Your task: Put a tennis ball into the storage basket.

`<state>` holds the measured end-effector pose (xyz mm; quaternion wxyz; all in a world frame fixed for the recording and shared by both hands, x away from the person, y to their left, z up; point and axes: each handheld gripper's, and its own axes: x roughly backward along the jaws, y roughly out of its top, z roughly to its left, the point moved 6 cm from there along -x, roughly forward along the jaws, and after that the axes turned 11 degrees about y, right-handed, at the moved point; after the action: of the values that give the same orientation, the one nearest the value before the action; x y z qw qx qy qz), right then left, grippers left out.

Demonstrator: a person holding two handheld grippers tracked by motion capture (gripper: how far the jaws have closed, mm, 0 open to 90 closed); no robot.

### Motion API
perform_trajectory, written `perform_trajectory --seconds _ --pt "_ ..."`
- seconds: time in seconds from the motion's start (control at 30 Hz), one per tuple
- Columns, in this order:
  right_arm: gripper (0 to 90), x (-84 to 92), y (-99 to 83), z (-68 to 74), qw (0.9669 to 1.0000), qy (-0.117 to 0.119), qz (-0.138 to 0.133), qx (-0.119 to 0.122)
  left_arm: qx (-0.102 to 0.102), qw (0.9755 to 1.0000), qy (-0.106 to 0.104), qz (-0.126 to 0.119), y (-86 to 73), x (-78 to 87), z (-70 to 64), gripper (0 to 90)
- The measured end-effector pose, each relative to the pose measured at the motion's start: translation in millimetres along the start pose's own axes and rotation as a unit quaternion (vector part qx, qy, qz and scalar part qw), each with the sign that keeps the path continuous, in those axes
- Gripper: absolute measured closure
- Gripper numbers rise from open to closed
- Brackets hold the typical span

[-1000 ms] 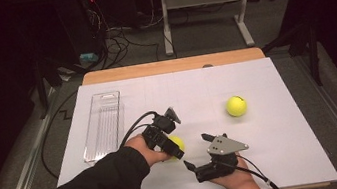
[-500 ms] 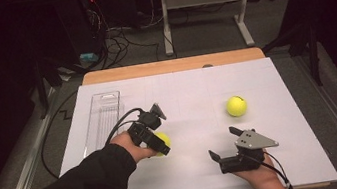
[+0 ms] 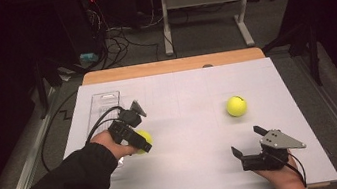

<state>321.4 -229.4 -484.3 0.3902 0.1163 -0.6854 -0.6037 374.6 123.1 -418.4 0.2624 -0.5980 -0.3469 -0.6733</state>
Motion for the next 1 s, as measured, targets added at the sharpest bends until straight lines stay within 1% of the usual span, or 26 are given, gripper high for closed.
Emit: perform_trajectory --seconds 0.07,0.2,0.47,0.73,0.83,1.0 --pt "0.0 3.8 -1.1 -3.7 1.0000 -0.005 -0.002 -0.002 0.004 1.0000 -0.001 0.002 -3.5 1.8 4.9 26.2" --pt "0.0 8.6 -2.9 -8.2 0.9999 -0.011 -0.002 -0.006 0.012 0.9999 0.004 0.003 -9.8 5.3 15.1 26.2" --pt "0.0 13.3 -5.7 -12.0 0.9999 -0.014 -0.001 -0.007 0.032 0.9993 0.015 0.010 -21.7 13.3 36.9 26.2" --pt "0.0 13.7 -6.5 -13.4 0.9999 -0.015 0.001 -0.008 0.044 0.9986 0.024 0.015 -30.4 18.1 50.7 26.2" --pt "0.0 13.5 -6.7 -13.1 0.9999 -0.014 0.001 -0.007 0.050 0.9981 0.028 0.019 -33.9 19.0 58.4 26.2" --pt "0.0 12.7 -7.3 -12.6 0.9999 -0.014 0.003 -0.008 0.070 0.9966 0.036 0.024 -37.4 19.9 76.9 26.1"
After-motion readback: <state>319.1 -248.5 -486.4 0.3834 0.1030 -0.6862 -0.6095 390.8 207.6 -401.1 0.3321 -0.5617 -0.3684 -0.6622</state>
